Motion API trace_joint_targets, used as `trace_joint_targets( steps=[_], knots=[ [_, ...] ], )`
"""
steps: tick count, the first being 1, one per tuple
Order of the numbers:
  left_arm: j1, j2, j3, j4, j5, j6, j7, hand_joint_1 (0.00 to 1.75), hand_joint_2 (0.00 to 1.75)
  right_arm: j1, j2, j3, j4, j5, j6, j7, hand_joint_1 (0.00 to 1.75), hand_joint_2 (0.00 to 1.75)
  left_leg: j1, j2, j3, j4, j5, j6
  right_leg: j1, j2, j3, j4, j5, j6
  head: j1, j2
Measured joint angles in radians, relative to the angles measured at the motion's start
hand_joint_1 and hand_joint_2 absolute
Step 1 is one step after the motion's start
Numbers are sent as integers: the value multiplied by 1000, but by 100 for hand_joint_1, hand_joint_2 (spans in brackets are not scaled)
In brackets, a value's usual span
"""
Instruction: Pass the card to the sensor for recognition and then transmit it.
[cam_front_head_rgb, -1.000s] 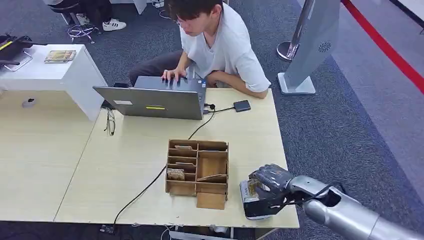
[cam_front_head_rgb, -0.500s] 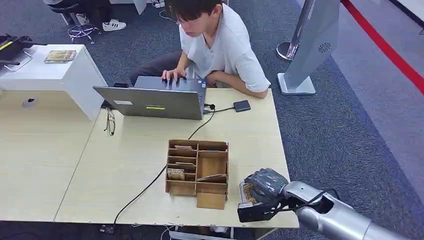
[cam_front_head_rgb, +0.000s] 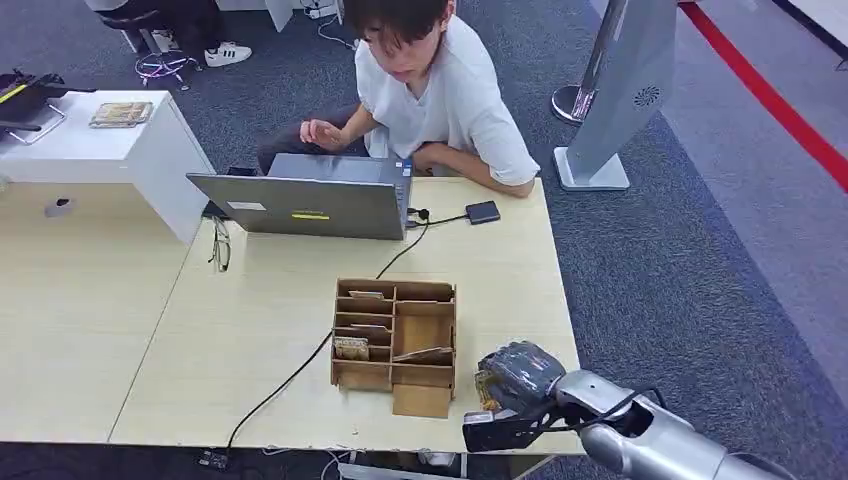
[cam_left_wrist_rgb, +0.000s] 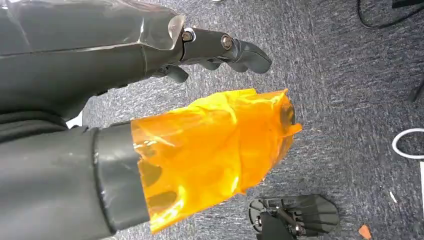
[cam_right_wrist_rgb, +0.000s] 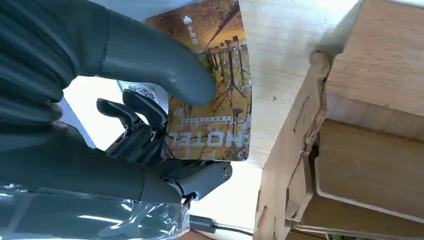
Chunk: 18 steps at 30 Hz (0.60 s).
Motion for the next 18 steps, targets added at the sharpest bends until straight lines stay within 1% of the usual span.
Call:
trace_joint_targets(
  steps=[18],
  knots=[
    [0,0,0,0,-4,0,1,0,0,14,23,-15,6,17,-6,0,175,175,0,0,2,0,0,0,0,0,1,0,0,0,0,0]
  ],
)
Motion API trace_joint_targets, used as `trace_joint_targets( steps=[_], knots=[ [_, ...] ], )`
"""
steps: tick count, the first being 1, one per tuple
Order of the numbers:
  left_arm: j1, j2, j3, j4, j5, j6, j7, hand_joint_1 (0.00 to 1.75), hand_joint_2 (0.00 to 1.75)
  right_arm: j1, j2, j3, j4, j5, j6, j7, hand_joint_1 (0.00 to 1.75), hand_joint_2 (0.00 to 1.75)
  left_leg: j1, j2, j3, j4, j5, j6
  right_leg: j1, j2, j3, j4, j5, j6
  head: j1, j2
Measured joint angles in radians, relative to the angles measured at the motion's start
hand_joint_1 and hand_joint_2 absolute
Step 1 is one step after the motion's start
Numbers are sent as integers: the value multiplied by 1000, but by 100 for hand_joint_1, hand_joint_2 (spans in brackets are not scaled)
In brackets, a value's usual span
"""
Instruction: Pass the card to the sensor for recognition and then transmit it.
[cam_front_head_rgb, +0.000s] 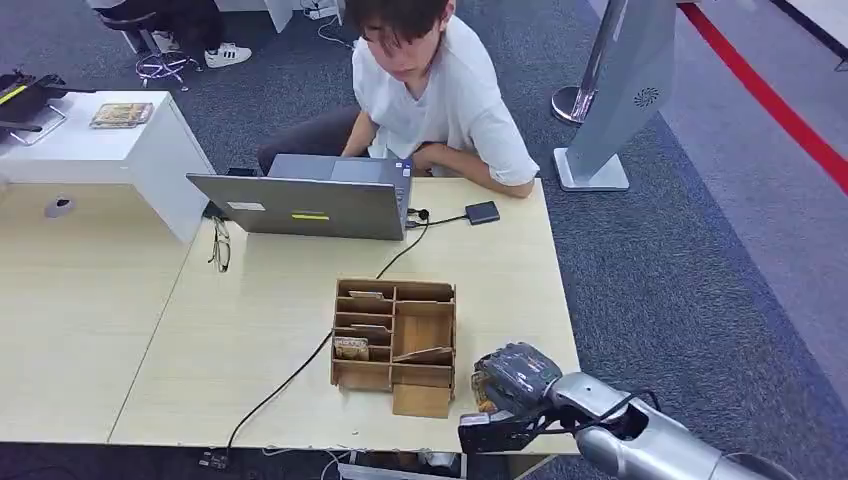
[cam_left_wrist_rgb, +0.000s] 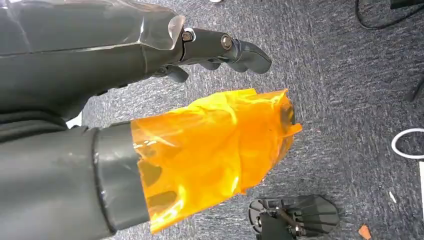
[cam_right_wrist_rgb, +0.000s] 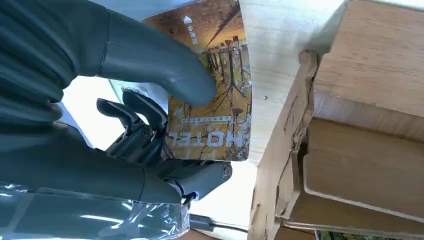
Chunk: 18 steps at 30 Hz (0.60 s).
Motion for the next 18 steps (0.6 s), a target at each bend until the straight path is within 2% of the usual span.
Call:
trace_joint_targets(
  steps=[12,18],
  knots=[
    [0,0,0,0,0,0,0,0,0,5,5,-7,2,0,0,0,175,175,0,1,0,0,0,0,0,0,0,0,0,0,0,0],
    [0,0,0,0,0,-3,0,0,0,13,8,-16,2,13,-26,0,175,175,0,1,0,0,0,0,0,0,0,0,0,0,0,0]
  ],
)
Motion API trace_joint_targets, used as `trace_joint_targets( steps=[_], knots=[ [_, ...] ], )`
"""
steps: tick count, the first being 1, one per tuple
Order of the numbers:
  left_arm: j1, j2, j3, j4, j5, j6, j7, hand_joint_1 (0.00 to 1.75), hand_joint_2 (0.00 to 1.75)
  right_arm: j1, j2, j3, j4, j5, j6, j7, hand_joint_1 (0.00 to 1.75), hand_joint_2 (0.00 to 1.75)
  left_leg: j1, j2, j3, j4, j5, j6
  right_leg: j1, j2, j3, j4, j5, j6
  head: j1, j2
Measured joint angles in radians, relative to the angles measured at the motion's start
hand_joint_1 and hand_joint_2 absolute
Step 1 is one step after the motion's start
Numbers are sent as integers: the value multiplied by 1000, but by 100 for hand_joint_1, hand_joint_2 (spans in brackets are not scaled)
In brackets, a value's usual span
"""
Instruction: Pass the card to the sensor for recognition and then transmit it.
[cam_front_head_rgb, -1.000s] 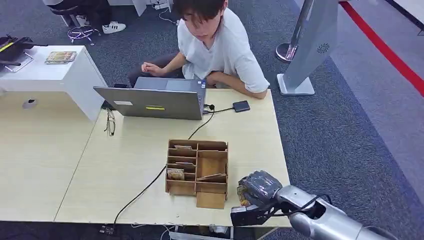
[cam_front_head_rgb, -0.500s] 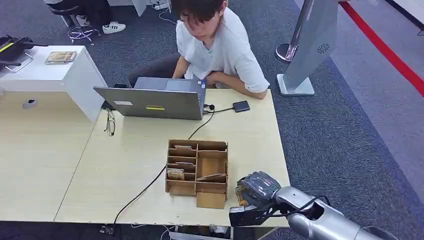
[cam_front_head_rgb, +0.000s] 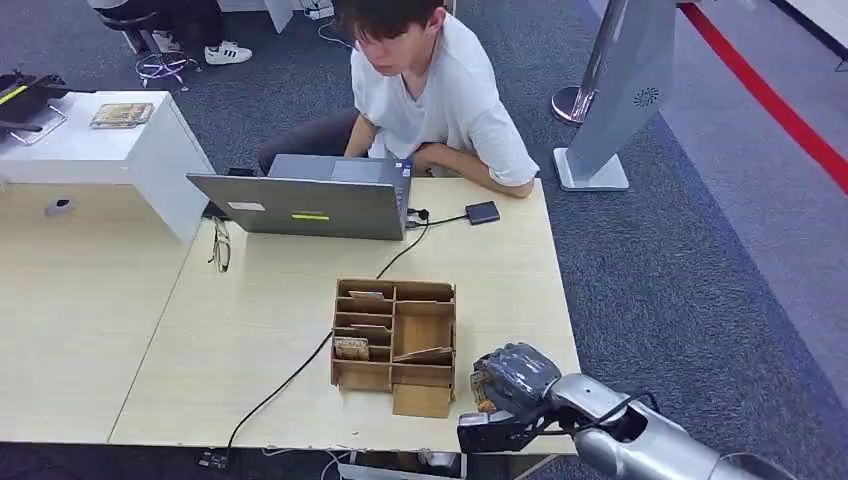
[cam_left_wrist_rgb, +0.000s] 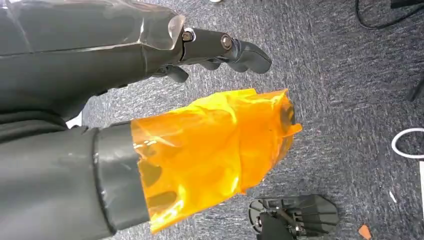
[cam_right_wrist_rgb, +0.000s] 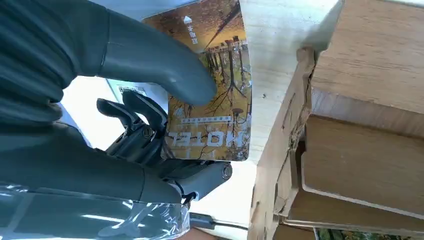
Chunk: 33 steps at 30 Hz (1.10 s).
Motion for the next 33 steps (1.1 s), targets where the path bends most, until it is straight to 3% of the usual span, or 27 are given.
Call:
trace_joint_targets(
  steps=[18,33],
  knots=[
    [14,2,27,0,23,-3,-20,0,0,66,0,-211,-144,-13,-69,-18,175,175,0,-1,-4,0,0,0,0,0,-4,0,0,0,0,0],
    [20,3,45,0,29,-6,-21,0,0,89,12,-273,-220,39,-92,-32,175,175,0,-1,-5,0,0,0,0,0,-4,0,0,0,0,0]
  ],
)
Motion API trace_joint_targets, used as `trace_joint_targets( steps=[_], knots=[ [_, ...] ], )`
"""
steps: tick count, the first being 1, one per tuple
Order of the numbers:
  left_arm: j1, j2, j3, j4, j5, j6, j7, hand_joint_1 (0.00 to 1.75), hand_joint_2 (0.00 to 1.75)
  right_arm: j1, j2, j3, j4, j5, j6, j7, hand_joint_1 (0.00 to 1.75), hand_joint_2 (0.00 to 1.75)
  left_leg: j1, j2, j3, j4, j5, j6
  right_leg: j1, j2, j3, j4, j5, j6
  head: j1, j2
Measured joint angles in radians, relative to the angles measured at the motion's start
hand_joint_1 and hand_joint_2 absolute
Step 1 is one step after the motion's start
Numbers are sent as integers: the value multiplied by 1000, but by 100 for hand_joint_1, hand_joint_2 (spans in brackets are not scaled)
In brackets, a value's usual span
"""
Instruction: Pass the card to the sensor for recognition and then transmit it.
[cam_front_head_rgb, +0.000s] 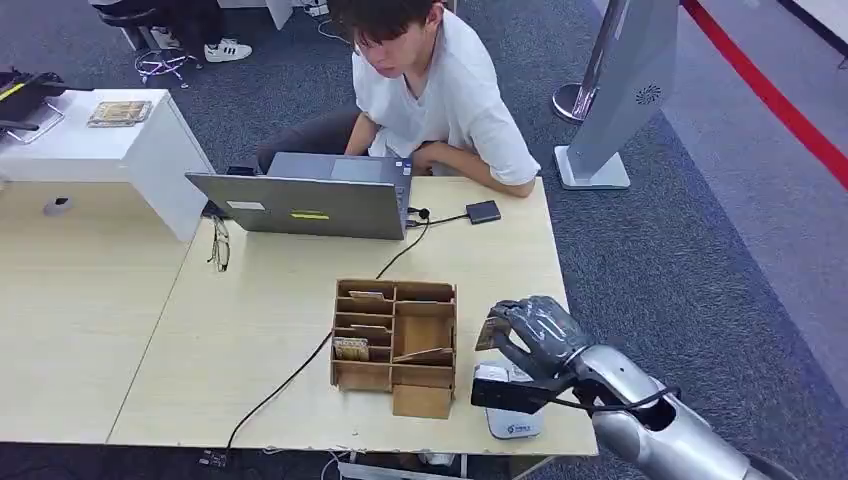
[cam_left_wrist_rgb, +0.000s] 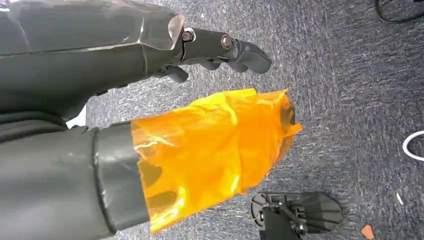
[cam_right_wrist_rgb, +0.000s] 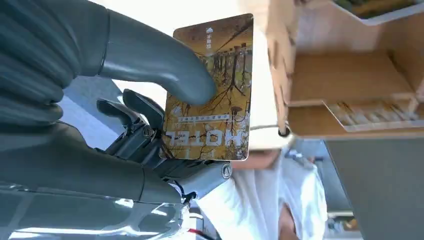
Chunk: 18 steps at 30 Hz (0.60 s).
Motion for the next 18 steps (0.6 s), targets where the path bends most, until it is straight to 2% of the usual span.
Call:
trace_joint_targets(
  steps=[10,15,18],
  knots=[
    [3,0,23,0,6,1,-10,0,0,35,104,-18,-76,52,-72,-63,175,175,0,0,0,0,0,0,0,0,0,0,0,0,0,0],
    [4,0,28,0,6,1,-10,0,0,42,124,-22,-90,52,-72,-64,175,175,0,0,0,0,0,0,0,0,0,0,0,0,0,0],
    [4,0,30,0,6,1,-11,0,0,45,134,-28,-97,55,-84,-87,175,175,0,0,0,0,0,0,0,0,0,0,0,0,0,0]
  ],
)
